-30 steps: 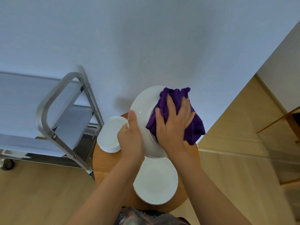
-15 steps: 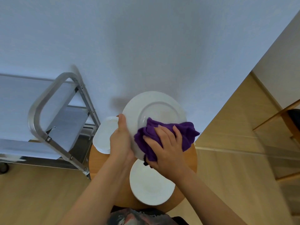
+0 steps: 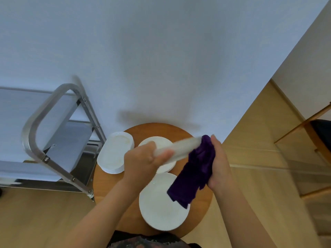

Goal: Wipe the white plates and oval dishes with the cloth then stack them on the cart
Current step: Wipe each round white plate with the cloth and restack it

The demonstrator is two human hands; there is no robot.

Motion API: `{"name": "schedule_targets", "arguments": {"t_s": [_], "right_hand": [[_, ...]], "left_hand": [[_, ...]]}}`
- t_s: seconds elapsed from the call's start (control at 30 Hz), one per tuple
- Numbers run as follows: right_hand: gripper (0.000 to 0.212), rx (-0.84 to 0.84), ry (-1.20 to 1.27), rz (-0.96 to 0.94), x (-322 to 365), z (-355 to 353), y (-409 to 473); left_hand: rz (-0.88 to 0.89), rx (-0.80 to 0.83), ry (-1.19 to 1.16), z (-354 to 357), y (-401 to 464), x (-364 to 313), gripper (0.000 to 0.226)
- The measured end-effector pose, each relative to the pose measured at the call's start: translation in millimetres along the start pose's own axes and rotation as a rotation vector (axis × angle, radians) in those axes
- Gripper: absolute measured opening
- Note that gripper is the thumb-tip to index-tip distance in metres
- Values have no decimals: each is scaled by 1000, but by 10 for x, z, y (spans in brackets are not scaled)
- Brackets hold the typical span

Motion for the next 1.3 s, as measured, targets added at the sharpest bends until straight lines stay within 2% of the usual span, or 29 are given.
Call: {"name": "schedule_targets", "arguments": {"t_s": [0.07,0.13,0.2,0.27,0.3,0.33,0.43,0.47,0.57,0.6,0.63,0.7,0.93,1.13,1.23,1.3], "right_hand": [[46,63,-27,101,6,2,-9],[54,29,-113,209,-59,-84,1],[50,-40,-165,298,-176,-215,14],[39,-103,-208,325,-318,-347,39],[35,-134,-224,322,-396,-407,60],[32,-162,-236,311,-472,-465,87],[31,-200,-299,290,-677,-605,156],[34,-200,-324,292,-735,-650,179],[40,-173,-411,316,-893,-776,242],[41,-159,-441,329,-947,-804,256],[41,-151,-468,342,-999,-820,268],[43,-153,-506,360,-1108,-840,298],[48,-357,-492,261,-1322,-955,370],[24,-426,-502,196,-1324,-893,413],[31,-393,-534,194,-1347,-790,453],[31,-384,-540,204,-1377,-742,477]], "left_hand": [[334,-84,139,21,-71,-74,73],[526,-116,158,68,-141,-59,73],[635,-103,166,146,-226,19,69],[644,-20,151,242,-372,119,67],[551,53,117,292,-448,189,65],[386,126,69,346,-512,285,64],[-233,269,43,490,-657,691,52],[-443,361,21,536,-708,846,47],[-1141,590,-409,686,-927,1172,35],[-1265,634,-462,710,-1009,1242,28],[-1296,687,-443,737,-1093,1311,21],[-1291,746,-372,789,-1222,1407,8],[-1274,698,-214,975,-1494,1585,22],[-1070,774,-34,1113,-1499,1619,27],[-942,852,88,1187,-1465,1605,27],[-813,972,172,1241,-1408,1609,21]]}}
Point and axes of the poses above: each hand's wrist, its own y-axis towards the middle knuckle, its own z-axis out of the palm, x = y × z, the point moved 2 cm from there along y, towards the middle knuckle, and after that the axes turned 5 degrees about y, right-handed, at the moved point
